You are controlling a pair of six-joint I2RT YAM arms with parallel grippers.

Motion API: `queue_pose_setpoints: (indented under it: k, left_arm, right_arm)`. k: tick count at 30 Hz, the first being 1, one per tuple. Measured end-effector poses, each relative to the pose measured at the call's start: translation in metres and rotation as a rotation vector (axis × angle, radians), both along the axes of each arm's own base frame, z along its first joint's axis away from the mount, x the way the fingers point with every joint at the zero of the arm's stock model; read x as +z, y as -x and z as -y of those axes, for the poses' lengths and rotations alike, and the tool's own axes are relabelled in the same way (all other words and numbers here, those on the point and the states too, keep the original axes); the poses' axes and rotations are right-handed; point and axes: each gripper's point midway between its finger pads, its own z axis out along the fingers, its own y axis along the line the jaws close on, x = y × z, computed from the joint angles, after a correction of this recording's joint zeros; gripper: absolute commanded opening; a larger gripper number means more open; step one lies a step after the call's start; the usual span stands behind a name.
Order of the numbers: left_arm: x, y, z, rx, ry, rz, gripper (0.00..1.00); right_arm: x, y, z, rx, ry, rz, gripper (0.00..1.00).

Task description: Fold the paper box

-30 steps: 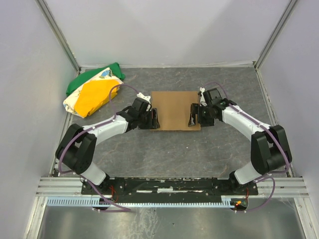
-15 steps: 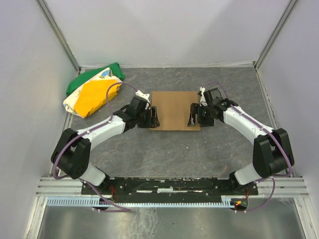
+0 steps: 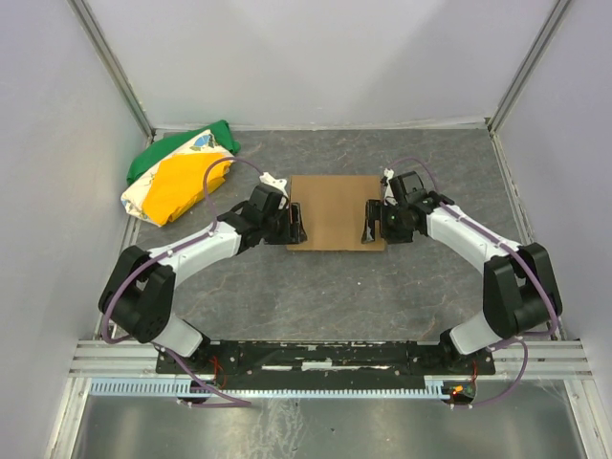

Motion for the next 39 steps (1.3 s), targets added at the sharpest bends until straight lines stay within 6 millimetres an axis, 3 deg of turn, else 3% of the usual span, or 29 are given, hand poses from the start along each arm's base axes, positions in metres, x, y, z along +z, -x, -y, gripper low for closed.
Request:
queue_pose_setpoints:
  k: [10,22,23,27,34,39]
  left_arm:
    - [-0.014,-0.006,0.004,0.001,-0.001,-0.001,0.66]
    - [-0.013,-0.007,0.005,-0.002,0.006,0.003,0.7]
    - [-0.012,-0.007,0.005,0.0,0.005,0.005,0.75]
    - [-0.008,-0.008,-0.005,0.035,-0.03,0.024,0.79]
    - [-0.013,-0.009,-0.021,0.086,-0.087,0.041,0.78]
    - [-0.021,-0.01,-0.021,0.087,-0.092,0.037,0.77]
  right_arm:
    - [-0.02,-0.008,-0.004,0.002,0.003,-0.023,0.82]
    - [-0.017,-0.007,-0.01,0.015,-0.028,-0.023,0.82]
    - [-0.016,-0.007,-0.01,0.015,-0.029,-0.021,0.83]
    - [-0.01,-0.008,-0.006,0.005,-0.014,0.001,0.88]
    - [-0.013,-0.01,0.001,-0.01,0.017,0.013,0.89]
    - [-0.017,-0.013,0.0,-0.008,0.019,0.016,0.89]
